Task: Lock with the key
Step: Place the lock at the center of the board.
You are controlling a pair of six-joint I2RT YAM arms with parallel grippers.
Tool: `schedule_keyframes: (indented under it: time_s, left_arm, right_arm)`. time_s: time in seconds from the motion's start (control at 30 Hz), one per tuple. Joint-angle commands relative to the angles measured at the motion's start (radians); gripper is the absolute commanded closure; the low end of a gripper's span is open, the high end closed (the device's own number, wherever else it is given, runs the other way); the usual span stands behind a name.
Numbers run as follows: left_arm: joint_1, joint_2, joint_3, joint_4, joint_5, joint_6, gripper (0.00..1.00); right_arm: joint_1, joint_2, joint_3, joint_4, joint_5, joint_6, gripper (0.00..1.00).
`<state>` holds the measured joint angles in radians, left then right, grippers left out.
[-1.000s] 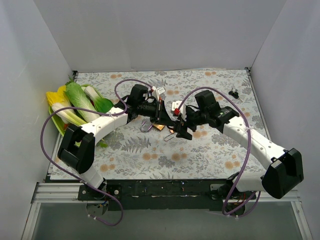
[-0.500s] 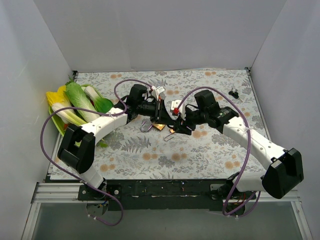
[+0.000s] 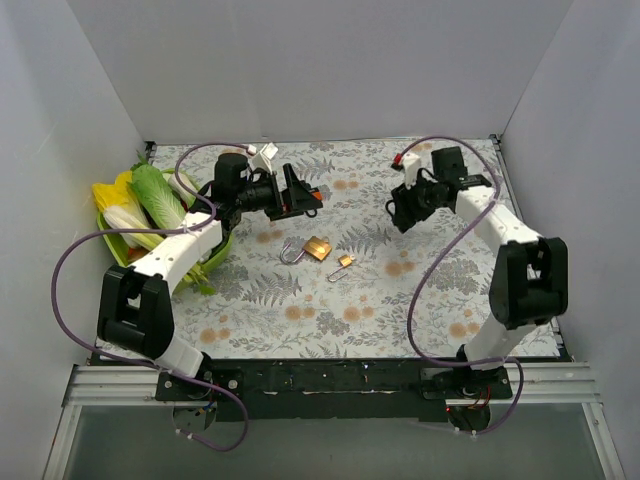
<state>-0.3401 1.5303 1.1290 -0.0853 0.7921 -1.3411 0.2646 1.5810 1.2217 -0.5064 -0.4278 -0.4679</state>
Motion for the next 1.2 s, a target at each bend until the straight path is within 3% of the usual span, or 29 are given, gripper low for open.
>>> schedule_keyframes:
  time_s: [0.0, 0.2, 0.57, 0.77, 0.87, 0.9, 0.97, 1.17]
  left_arm:
    - [-0.014, -0.073, 0.032, -0.030, -0.210, 0.100, 0.02]
    - [-0.016, -0.056, 0.081, -0.103, -0.317, 0.221, 0.02]
    - [-0.016, -0.064, 0.018, -0.100, -0.243, 0.207, 0.02]
    - [-0.016, -0.061, 0.018, -0.122, -0.261, 0.229, 0.02]
    - [-0.016, -0.073, 0.009, -0.125, -0.278, 0.241, 0.02]
    - [-0.014, -0.073, 0.009, -0.126, -0.280, 0.243, 0.02]
    - [-0.016, -0.078, 0.008, -0.129, -0.281, 0.244, 0.02]
    - [0.025, -0.065, 0.025, -0.131, -0.248, 0.165, 0.02]
  right_arm:
    - [-0.143, 0.182, 0.199, 0.029, 0.096, 0.170, 0.99]
    - [-0.252, 0.400, 0.388, 0.037, 0.184, 0.244, 0.99]
    - [-0.343, 0.646, 0.628, 0.045, 0.215, 0.268, 0.96]
    - [-0.344, 0.685, 0.656, 0.065, 0.267, 0.288, 0.76]
    - [-0.346, 0.680, 0.665, 0.068, 0.276, 0.296, 0.56]
    - [-0.346, 0.677, 0.668, 0.066, 0.273, 0.298, 0.39]
    - [-0.346, 0.659, 0.674, 0.063, 0.255, 0.304, 0.25]
    - [-0.326, 0.576, 0.696, 0.058, 0.221, 0.301, 0.20]
